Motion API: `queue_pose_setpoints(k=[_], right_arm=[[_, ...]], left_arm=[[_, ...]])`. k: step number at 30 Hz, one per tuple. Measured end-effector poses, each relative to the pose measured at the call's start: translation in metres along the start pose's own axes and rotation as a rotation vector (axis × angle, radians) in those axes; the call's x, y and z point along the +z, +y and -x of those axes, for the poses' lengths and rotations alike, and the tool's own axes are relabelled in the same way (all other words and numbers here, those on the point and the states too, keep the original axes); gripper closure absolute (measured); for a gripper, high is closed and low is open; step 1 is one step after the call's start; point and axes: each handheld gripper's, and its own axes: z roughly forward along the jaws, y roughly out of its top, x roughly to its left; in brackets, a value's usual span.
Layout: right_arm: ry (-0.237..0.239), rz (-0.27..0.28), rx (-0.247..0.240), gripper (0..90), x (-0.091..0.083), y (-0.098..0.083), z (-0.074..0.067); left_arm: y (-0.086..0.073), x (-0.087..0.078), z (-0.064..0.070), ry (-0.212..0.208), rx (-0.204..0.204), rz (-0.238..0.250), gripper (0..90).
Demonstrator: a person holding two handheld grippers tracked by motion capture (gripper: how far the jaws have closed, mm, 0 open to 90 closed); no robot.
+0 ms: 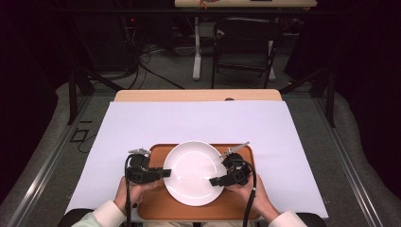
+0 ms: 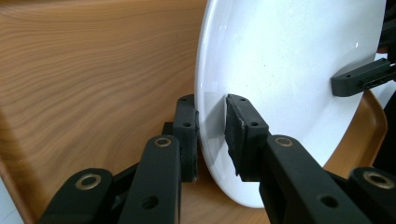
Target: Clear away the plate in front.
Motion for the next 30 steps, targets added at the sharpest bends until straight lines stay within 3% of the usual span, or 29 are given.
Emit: queue_pose_setpoints(k=[30], right_arm=[[-0.044, -0.054, 0.034, 50.7, 0.01, -0.002, 0.001]], left_arm=[[0.002, 0.017, 0.006, 0.096, 0.047, -0.061, 63.9]])
